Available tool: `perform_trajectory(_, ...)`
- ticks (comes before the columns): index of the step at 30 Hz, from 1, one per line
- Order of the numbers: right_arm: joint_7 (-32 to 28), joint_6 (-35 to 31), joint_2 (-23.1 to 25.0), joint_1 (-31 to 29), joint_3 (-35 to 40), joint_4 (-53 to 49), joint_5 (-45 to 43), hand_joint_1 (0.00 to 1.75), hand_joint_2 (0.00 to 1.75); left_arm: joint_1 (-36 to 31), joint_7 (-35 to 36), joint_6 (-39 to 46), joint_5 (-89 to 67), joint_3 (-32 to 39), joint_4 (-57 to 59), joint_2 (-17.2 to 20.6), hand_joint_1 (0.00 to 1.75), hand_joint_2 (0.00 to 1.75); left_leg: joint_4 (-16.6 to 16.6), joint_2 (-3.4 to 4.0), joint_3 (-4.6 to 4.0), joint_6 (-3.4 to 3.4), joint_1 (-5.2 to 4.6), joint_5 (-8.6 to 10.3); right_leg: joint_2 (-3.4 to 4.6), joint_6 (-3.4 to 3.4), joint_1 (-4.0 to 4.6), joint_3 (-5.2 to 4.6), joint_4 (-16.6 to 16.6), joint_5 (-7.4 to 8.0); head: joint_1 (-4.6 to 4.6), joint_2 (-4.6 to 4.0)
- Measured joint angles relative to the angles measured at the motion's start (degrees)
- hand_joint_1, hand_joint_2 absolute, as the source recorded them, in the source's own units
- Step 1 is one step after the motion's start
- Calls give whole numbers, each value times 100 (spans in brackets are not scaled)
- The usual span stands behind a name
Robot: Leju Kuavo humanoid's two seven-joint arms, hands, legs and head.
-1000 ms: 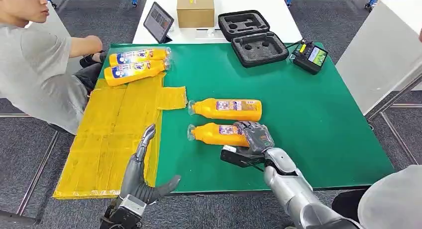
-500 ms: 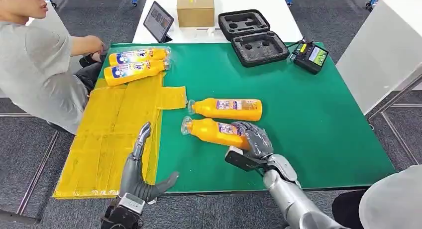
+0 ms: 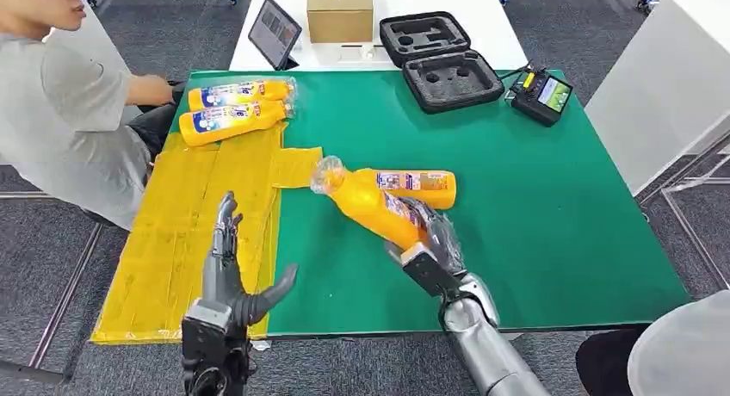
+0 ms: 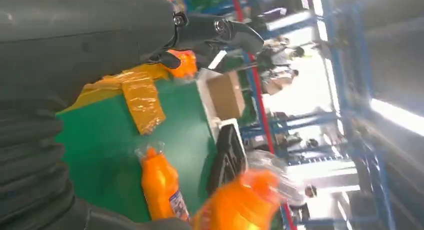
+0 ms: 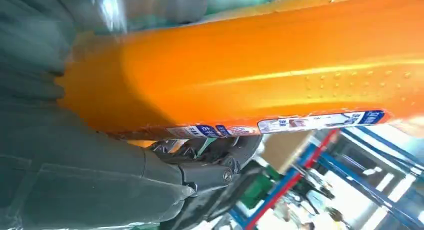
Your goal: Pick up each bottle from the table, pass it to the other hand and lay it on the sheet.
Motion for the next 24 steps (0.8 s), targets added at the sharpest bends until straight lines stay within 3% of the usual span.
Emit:
perform_trajectory(13, -2, 17, 149, 154, 886, -650, -488, 175, 175, -651, 450, -579, 980, -346, 1450, -238, 0, 175, 0, -3, -12, 0, 0, 0, -1, 0, 0, -10, 0, 0, 2, 0)
perform_trajectory(24, -2, -127, 271, 160, 1386, -355, -636, 175, 175, -889, 107, -610, 1089, -673, 1900, -385, 0, 175, 0, -4, -18, 0, 1, 0, -1, 0, 1, -16, 0, 0, 0, 0)
